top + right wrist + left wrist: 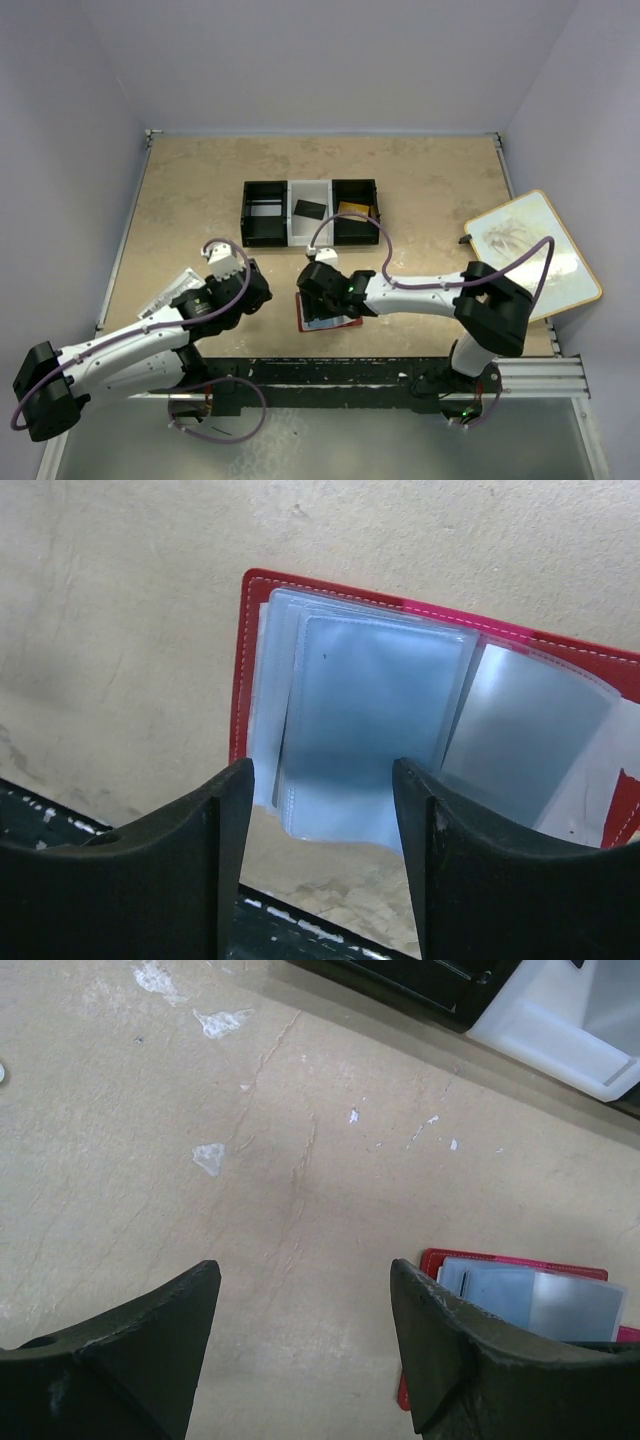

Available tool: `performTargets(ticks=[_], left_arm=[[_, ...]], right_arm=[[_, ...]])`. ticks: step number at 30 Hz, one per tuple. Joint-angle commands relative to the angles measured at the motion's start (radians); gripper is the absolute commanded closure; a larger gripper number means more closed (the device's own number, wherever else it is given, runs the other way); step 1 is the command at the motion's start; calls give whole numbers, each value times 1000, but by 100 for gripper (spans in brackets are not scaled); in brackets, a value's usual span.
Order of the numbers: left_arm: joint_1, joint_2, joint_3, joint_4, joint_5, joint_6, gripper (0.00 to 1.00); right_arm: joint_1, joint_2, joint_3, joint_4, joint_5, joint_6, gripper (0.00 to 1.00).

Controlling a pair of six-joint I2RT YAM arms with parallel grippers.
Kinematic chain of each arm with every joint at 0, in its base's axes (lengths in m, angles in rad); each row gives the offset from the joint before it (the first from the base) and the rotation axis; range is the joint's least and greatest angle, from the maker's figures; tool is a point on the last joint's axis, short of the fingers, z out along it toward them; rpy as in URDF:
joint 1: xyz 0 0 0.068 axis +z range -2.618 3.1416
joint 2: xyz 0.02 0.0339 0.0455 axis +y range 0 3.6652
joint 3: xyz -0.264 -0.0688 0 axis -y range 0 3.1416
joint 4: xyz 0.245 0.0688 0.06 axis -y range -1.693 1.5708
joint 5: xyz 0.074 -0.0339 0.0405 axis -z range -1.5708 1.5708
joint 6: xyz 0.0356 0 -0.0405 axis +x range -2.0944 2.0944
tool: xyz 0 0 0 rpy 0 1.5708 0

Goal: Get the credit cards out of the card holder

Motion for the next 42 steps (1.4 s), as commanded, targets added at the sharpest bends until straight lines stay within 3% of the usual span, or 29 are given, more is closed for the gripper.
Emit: performTargets(ticks=[1, 13, 19, 25, 35, 42], left_arm=[[6, -47, -13, -16, -18, -37, 33], [5, -56, -14, 24, 42, -4, 33], [5, -34, -2, 39, 57, 5, 34], [5, -20, -1, 61, 80, 21, 34], [5, 12, -26, 200, 202, 82, 34], [3, 53, -69, 390, 388, 140, 37]], right_arm=[[3, 23, 80, -113, 85, 18, 38], [8, 93, 124, -201, 133, 67, 37], [6, 100, 92, -162, 71, 64, 41], [0, 18, -18, 0, -9, 45, 56], [-126, -166, -268, 360, -243, 55, 64], [-185, -227, -377, 460, -289, 80, 68]])
